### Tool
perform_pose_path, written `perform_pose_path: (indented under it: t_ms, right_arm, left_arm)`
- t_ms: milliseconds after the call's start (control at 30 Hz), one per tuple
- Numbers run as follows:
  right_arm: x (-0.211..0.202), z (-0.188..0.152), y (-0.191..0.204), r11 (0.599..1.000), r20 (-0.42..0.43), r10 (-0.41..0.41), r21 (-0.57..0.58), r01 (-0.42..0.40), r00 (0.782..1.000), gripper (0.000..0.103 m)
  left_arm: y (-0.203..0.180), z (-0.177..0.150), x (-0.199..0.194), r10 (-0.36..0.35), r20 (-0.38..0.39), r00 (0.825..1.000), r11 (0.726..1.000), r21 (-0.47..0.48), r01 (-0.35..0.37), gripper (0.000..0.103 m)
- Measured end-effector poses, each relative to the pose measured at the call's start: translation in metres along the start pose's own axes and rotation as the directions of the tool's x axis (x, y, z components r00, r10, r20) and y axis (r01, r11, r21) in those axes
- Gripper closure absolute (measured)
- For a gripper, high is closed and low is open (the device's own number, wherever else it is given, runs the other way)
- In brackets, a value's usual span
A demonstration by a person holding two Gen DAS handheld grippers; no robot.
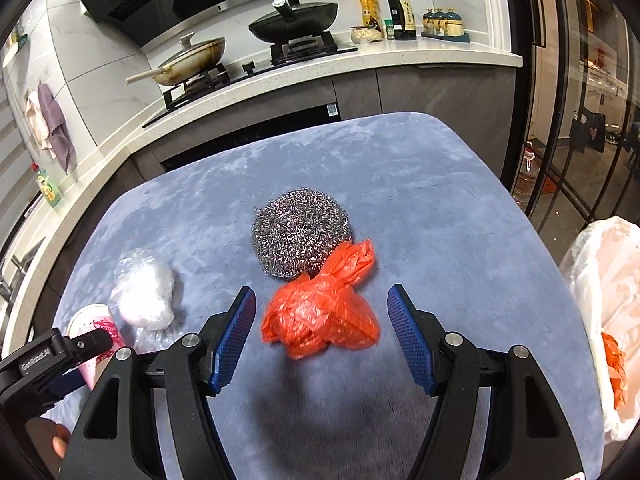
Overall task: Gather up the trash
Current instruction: 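Move both grippers back toward the pink cup and red bag, then grasp the red plastic bag with the right gripper while the left grasps the pink cup, then carry the red bag and pink cup over the bin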
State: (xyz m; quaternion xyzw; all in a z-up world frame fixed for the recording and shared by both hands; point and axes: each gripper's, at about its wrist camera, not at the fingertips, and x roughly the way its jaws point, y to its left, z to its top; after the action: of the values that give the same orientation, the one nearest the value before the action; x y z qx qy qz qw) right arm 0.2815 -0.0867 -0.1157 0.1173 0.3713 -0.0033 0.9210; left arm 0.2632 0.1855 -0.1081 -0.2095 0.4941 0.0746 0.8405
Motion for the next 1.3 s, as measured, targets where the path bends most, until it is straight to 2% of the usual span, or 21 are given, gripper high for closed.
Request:
perform_pose_path:
  t_ms: [167,300,400,467,633,967,1067,1300]
  right_arm:
    - [0.016,0.000,-0.001,1.000,-0.019,0.002,0.010,-0.002,1.000,0.037]
    - [0.022,-0.001,-0.003,1.000,-0.035,0.009,0.018,-0.008,0.999,0.037]
    - [0.022,-0.005,-0.002,1.000,-0.039,0.009,0.014,-0.008,0.999,0.049]
    - [0.021,-0.007,-0.001,1.000,-0.044,0.016,0.012,-0.016,0.999,0.058]
    - [0.009,-0.014,0.000,1.000,-0.036,0.021,0.007,-0.021,0.999,0.063]
    - [-0.048,-0.012,-0.014,0.999,0.059,0.030,0.041,-0.032,0.998,0.064]
    - [-0.070,-0.010,-0.020,0.998,0.092,0.032,0.052,-0.037,0.995,0.064]
    - [-0.115,-0.005,-0.038,0.998,0.159,0.020,0.060,-0.030,0.987,0.064]
  left_arm:
    - [-0.003,0.000,0.008,-0.016,-0.021,1.000,1.000,0.010,0.017,0.011]
    - [-0.007,0.000,0.012,-0.040,-0.032,0.999,0.999,0.031,0.041,0.027]
    - [-0.010,-0.002,0.011,-0.065,-0.045,0.997,0.997,0.046,0.067,0.041]
    - [-0.011,-0.003,0.008,-0.069,-0.042,0.997,0.996,0.052,0.071,0.041]
    - [-0.016,-0.008,-0.005,-0.071,-0.013,0.997,0.994,0.079,0.072,0.042]
    - [-0.041,-0.023,-0.045,-0.072,0.073,0.995,0.977,0.206,0.055,0.042]
    - [-0.056,-0.031,-0.060,-0.076,0.105,0.992,0.963,0.266,0.046,0.042]
    - [-0.093,-0.054,-0.091,-0.135,0.137,0.981,0.923,0.379,0.074,0.042]
